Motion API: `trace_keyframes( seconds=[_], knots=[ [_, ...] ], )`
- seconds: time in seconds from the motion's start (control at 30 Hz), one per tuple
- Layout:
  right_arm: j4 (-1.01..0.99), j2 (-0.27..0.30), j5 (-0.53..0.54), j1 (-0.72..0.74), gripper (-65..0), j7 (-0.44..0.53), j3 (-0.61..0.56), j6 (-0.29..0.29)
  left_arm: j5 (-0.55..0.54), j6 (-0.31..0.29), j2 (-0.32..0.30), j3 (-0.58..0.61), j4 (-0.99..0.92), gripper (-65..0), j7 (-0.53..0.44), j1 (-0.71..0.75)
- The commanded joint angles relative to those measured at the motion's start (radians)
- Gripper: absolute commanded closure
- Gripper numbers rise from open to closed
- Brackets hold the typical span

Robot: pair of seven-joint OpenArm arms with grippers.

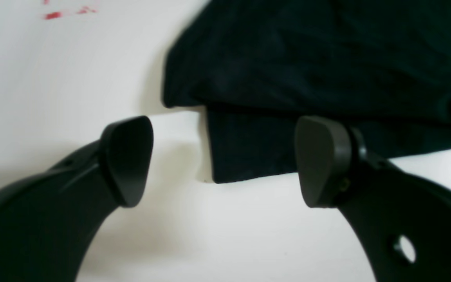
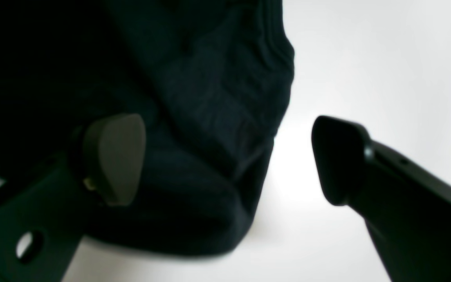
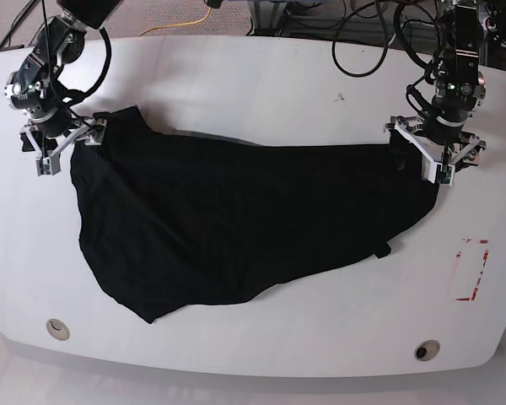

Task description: Layout the t-shirt on the table in an organized manner, then fold the t-shirt properly

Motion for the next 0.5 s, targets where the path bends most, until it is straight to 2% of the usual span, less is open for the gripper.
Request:
trace_keyframes(
  seconds=[0.0, 0.2, 0.47],
  knots=[
    [-0.051, 0.027, 0.006, 0.04, -65.0, 0.019, 0.048, -0.002, 0.005, 0.008, -0.002, -0.022, 0.019, -52.5, -0.022, -0.006],
    [-0.123, 0.059, 0.008, 0.07, -65.0, 0.019, 0.084, -0.002, 0.005, 0.005, -0.002, -0.025, 0.017, -52.5, -0.021, -0.006],
    [-0.124, 0.058, 0.008, 0.044, -65.0, 0.019, 0.081, -0.002, 0.005, 0.005, -0.002, -0.023, 0.017, -52.5, -0.021, -0.006]
  ],
)
